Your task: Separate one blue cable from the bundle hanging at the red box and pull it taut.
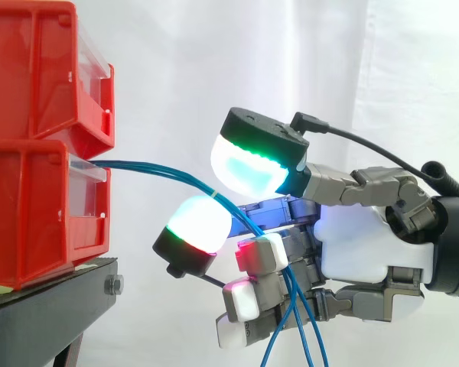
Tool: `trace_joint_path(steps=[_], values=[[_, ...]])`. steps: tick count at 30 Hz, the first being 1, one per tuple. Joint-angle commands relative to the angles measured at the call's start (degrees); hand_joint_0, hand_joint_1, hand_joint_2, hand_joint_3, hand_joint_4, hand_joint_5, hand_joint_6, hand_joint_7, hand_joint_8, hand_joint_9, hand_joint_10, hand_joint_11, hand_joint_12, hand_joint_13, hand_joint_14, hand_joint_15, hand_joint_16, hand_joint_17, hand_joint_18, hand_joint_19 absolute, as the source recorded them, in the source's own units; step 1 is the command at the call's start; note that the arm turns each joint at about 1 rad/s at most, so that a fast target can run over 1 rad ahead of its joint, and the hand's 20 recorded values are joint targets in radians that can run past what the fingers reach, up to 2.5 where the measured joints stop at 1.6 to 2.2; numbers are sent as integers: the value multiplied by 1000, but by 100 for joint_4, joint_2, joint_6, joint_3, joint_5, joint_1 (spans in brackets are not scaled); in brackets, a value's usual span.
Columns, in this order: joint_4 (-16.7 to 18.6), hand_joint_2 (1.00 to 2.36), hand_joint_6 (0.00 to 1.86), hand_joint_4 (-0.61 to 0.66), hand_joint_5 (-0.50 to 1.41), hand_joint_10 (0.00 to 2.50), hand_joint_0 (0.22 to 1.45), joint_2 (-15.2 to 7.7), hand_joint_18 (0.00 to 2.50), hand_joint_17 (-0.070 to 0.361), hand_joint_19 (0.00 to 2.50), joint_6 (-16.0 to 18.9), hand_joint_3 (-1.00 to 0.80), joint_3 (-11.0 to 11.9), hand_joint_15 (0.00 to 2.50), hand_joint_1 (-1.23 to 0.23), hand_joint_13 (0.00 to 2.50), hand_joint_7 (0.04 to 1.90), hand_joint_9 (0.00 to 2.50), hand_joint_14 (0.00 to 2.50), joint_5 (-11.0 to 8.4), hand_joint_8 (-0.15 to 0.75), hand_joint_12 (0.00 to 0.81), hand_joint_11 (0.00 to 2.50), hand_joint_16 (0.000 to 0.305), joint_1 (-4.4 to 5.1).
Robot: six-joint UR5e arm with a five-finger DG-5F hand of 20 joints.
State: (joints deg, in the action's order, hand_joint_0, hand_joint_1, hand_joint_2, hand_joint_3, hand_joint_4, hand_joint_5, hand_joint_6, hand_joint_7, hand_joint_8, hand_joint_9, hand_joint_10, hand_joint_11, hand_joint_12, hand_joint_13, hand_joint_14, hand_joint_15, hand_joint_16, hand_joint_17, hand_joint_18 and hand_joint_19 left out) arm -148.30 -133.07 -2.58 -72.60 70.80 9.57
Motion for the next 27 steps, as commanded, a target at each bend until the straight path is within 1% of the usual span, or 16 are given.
trace_joint_path(steps=[1, 5, 8, 10, 11, 12, 13, 14, 15, 16, 17, 20, 22, 24, 27], values=[[29, 1012, 710, 164, -139, 17, 650, 1, 784, 77, 495, 38, -267, 0, 579, -728, 1113, 1032, 1238, 19, 12, 360, 352, 932, 34, 1], [38, 1013, 792, 194, -166, 17, 659, 1, 793, 80, 491, 56, -225, 0, 577, -761, 1105, 919, 1217, 21, 12, 358, 358, 952, 36, 1], [47, 1012, 807, 201, -173, 18, 663, 1, 784, 78, 500, 65, -279, 0, 580, -785, 1095, 915, 1210, 22, 21, 353, 351, 990, 35, 1], [38, 1007, 835, 200, -177, 18, 646, 1, 777, 77, 507, 65, -396, 0, 593, -804, 1093, 885, 1215, 20, 21, 354, 348, 1003, 34, 1], [38, 1004, 838, 193, -177, 18, 646, 1, 777, 77, 512, 65, -423, 0, 593, -798, 1096, 891, 1223, 22, 21, 354, 347, 1000, 34, 1], [38, 1001, 858, 183, -173, 17, 639, 1, 781, 77, 514, 65, -480, 0, 598, -768, 1102, 889, 1237, 20, 21, 358, 348, 1012, 34, 1], [38, 1000, 860, 191, -173, 17, 631, 1, 782, 77, 522, 65, -500, 0, 594, -726, 1108, 893, 1247, 22, 21, 361, 347, 1001, 34, 1], [38, 1000, 869, 197, -168, 16, 629, 1, 790, 77, 521, 65, -500, 0, 594, -705, 1112, 904, 1258, 20, 21, 361, 344, 1014, 34, 1], [38, 1000, 871, 192, -167, 18, 621, 1, 797, 78, 523, 65, -500, 0, 596, -653, 1119, 913, 1264, 22, 21, 361, 345, 1009, 35, 1], [38, 1000, 872, 189, -167, 17, 620, 1, 803, 78, 529, 65, -500, 0, 599, -651, 1123, 913, 1264, 20, 21, 361, 347, 1007, 35, 1], [38, 1001, 880, 186, -164, 14, 625, 1, 805, 78, 538, 65, -487, 0, 597, -605, 1125, 929, 1269, 22, 21, 359, 345, 1006, 35, 1], [38, 1008, 902, 159, -164, 17, 632, 1, 808, 78, 539, 65, -373, 0, 595, -605, 1124, 950, 1267, 22, 21, 373, 351, 1018, 35, 1], [38, 1011, 915, 145, -162, 15, 632, 1, 846, 87, 508, 65, -255, 0, 587, -676, 1142, 956, 1274, 20, 21, 395, 373, 1016, 39, 1], [38, 1010, 927, 110, -165, 15, 636, -8, 858, 91, 503, 65, -198, 0, 582, -727, 1134, 940, 1257, 20, 21, 400, 378, 1006, 41, 1], [38, 1011, 937, 69, -173, 15, 645, 1, 852, 92, 513, 56, -163, 0, 587, -776, 1126, 929, 1224, 19, 21, 393, 379, 1015, 41, 1]])
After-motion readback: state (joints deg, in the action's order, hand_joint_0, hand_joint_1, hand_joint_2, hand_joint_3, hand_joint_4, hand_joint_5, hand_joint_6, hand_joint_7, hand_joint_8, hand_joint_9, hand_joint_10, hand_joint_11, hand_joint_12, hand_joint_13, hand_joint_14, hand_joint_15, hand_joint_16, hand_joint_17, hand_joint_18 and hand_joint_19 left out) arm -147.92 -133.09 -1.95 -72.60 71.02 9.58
